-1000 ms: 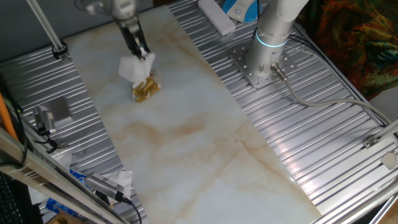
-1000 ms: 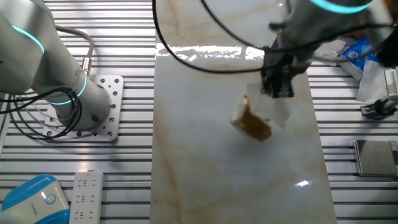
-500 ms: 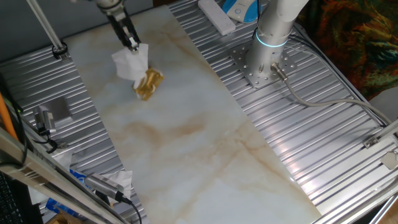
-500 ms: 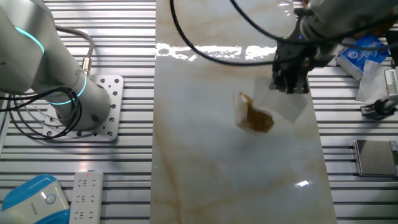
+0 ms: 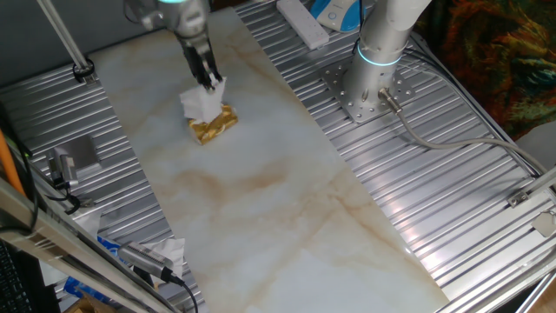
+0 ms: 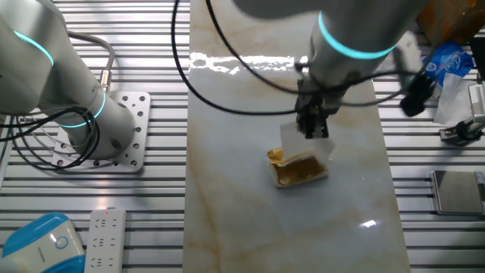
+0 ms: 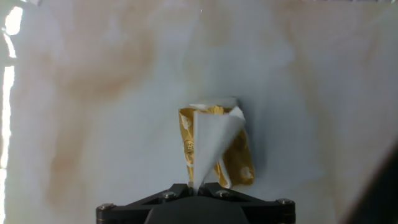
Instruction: Pull out a napkin
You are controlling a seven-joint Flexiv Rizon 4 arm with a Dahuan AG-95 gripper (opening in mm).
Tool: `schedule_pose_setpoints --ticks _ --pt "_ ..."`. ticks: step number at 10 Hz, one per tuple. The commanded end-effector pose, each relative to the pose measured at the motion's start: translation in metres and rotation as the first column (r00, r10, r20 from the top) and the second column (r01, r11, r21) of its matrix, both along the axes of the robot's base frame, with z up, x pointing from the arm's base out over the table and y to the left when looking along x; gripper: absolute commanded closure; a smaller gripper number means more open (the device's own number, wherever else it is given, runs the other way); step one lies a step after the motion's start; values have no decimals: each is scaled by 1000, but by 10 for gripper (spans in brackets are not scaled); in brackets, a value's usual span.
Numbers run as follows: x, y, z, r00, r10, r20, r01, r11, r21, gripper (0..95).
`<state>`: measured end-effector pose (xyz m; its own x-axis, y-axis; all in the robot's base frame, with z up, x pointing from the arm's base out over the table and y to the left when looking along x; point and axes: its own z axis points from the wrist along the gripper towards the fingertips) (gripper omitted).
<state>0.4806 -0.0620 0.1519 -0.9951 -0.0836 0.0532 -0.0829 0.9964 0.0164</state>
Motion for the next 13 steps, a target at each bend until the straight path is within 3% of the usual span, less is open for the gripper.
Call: schedule_pose_setpoints --ticks 1,2,3,4,5,6,7,8,9,11,13 --pt "-9 4 -15 1000 -5 30 5 1000 -9 950" --pt "-5 5 -1 1000 -5 27 6 1000 -8 950" --pt "10 7 39 1000 -11 3 11 1000 -7 950" --pt "22 7 65 1000 -11 -10 11 1000 -7 950" --pt "32 7 85 1000 -11 -16 11 1000 -6 950" --pt "39 8 97 1000 -18 -16 18 1000 -4 950" --pt "38 8 92 1000 -19 -7 19 1000 1 950" --pt "32 7 81 1000 -17 4 17 999 28 950" --pt "29 8 79 1000 -17 14 17 999 46 950" --pt "28 19 81 998 -58 8 58 998 40 950" --pt "33 39 74 997 -81 8 80 996 44 950"
